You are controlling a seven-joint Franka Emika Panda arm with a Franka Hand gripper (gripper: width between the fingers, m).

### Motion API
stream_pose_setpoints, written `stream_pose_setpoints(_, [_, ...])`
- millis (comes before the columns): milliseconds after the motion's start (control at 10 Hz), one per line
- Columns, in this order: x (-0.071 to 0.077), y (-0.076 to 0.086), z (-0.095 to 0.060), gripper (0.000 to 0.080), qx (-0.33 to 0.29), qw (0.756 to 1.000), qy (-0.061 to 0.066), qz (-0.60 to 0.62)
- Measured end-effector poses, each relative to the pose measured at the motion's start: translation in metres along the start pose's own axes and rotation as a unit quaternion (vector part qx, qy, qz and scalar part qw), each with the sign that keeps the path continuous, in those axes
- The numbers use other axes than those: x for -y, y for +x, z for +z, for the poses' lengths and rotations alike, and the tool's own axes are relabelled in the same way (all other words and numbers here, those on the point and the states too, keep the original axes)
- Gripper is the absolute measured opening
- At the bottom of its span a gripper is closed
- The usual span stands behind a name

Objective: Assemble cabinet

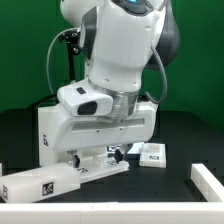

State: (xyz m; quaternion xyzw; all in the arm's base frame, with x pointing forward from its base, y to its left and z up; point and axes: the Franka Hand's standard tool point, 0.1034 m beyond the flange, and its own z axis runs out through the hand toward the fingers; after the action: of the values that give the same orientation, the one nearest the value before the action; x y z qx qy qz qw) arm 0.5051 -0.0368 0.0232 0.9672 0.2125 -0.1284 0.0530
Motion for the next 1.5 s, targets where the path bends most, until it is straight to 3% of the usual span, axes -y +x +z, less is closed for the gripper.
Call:
stream_pose_setpoints(200, [0.003, 0.003, -0.003, 0.0797, -0.003, 1.0, -0.002, -0.004])
stream_pose_setpoints(400, [0.003, 0.003, -0.002, 0.0547, -0.002, 1.0, -0.002, -0.004])
stream_pose_setpoints(500, [0.003, 0.003, -0.002, 0.0547, -0.002, 1.0, -0.002, -0.005])
stream_pose_setpoints(600, [0.003, 0.003, -0.002, 0.0347, -0.002, 1.0, -0.002, -0.005])
stream_pose_setpoints(700, [0.003, 0.003, -0.002, 0.02, -0.002, 1.0, -0.001, -0.005])
stream_pose_setpoints(800, [0.003, 0.003, -0.002, 0.02, -0.002, 1.0, -0.001, -0.005])
stream_pose_setpoints(900, [0.003, 0.003, -0.001, 0.0052, -0.002, 1.0, -0.001, -0.005])
stream_pose_setpoints(1000, [0.003, 0.003, -0.001, 0.0009, -0.002, 1.0, -0.001, -0.005])
stream_pose_setpoints(1300, [0.004, 0.002, -0.002, 0.0001, 0.003, 1.0, 0.0, -0.006])
stream_pose_setpoints(1500, [0.011, 0.005, -0.013, 0.0001, 0.017, 1.0, -0.002, -0.01])
